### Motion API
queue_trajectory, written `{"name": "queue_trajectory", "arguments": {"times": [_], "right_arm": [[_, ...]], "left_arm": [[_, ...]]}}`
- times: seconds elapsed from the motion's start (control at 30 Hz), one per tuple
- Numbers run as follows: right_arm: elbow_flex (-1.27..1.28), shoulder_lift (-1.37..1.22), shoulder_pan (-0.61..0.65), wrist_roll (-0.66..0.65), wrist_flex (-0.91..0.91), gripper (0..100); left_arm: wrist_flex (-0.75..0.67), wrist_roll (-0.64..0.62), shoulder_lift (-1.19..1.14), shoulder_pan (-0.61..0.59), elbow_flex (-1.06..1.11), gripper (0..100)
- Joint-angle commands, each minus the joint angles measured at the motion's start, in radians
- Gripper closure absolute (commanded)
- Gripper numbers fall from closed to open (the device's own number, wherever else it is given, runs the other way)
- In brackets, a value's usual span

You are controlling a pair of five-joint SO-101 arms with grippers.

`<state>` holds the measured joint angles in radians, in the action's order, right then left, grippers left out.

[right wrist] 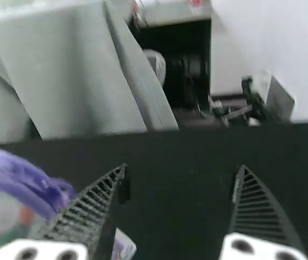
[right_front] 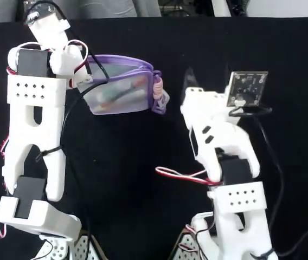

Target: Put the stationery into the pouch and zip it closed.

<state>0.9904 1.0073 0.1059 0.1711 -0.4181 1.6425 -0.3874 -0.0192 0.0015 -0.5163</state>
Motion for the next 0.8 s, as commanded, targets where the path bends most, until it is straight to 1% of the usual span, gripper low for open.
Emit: {"name": "queue_trajectory", "arguments": {"times": [0.0,0.1,0.2,0.33,0.43,0.57,0.7,0.77], "right_arm": [[0.074,0.024,-0.012,-0.012,0.078,71.9],[0.174,0.016,0.040,-0.029,0.216,71.9],[0.255,0.016,0.135,-0.120,0.347,71.9],[0.280,0.013,0.224,-0.149,0.400,71.9],[0.245,-0.031,0.232,-0.147,0.400,71.9],[0.162,-0.183,0.226,-0.153,0.405,71.9],[0.114,-0.334,0.204,-0.155,0.483,72.0],[0.111,-0.367,0.192,-0.155,0.523,72.3]], "left_arm": [[-0.021,0.012,0.002,0.008,0.007,97],[-0.021,0.012,0.002,0.007,0.007,97],[-0.021,0.012,0.002,0.007,0.007,97],[-0.020,0.012,0.002,0.008,0.007,97],[-0.020,0.012,0.002,0.007,0.007,97],[-0.018,0.012,0.002,0.008,0.007,97],[-0.014,0.012,0.002,0.008,0.008,97],[-0.017,0.012,0.002,0.008,0.018,97]]}}
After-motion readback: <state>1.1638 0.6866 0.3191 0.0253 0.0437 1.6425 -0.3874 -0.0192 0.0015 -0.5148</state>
